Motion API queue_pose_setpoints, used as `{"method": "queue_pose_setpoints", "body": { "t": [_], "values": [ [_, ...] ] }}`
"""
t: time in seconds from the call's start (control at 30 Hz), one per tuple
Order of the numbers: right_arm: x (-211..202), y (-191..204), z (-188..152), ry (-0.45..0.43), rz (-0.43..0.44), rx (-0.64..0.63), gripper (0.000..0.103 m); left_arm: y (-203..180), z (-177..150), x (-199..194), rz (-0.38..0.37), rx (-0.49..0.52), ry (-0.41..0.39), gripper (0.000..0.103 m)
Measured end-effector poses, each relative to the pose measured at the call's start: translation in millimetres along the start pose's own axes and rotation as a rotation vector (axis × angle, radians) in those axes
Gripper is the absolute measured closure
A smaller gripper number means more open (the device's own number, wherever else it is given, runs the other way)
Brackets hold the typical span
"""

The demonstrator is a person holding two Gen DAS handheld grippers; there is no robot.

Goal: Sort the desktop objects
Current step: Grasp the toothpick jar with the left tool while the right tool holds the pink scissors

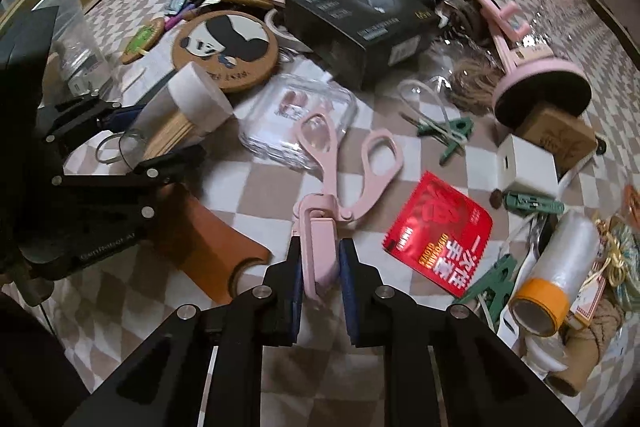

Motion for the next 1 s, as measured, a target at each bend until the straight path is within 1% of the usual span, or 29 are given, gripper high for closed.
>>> {"method": "queue_pose_setpoints", "body": {
  "t": [0.23, 0.5, 0.6, 0.8, 0.9, 1.0],
  "values": [
    [-8, 8, 5, -0.013, 0.005, -0.002, 0.085, 7, 5, -18, -0.022, -0.057, -0.031, 0.053],
    [-36, 6, 21, -0.086, 0.009, 0.012, 0.086, 21, 12, -38, -0.039, -0.13, -0.082, 0.054],
    [-39, 6, 23, -0.092, 0.007, 0.02, 0.086, 23, 11, -42, -0.04, -0.136, -0.084, 0.054],
    [-40, 7, 20, -0.086, 0.003, 0.01, 0.086, 17, -1, -43, -0.055, -0.127, -0.046, 0.054],
    [-39, 10, 19, -0.08, 0.003, -0.001, 0.086, 12, -7, -48, -0.055, -0.108, -0.04, 0.054],
    [-45, 13, 21, -0.094, 0.005, -0.005, 0.086, 14, -2, -58, -0.059, -0.126, -0.069, 0.054]
  ]
}}
Point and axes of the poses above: each gripper's, at about its wrist camera, not at the fingertips, and x roughly the way its jaws point, y to its left, z to its top, the point moved 6 cm from there along x, roughly the way its jaws point, and after that the axes turned 1 degree about -y, right-handed, at the moved point
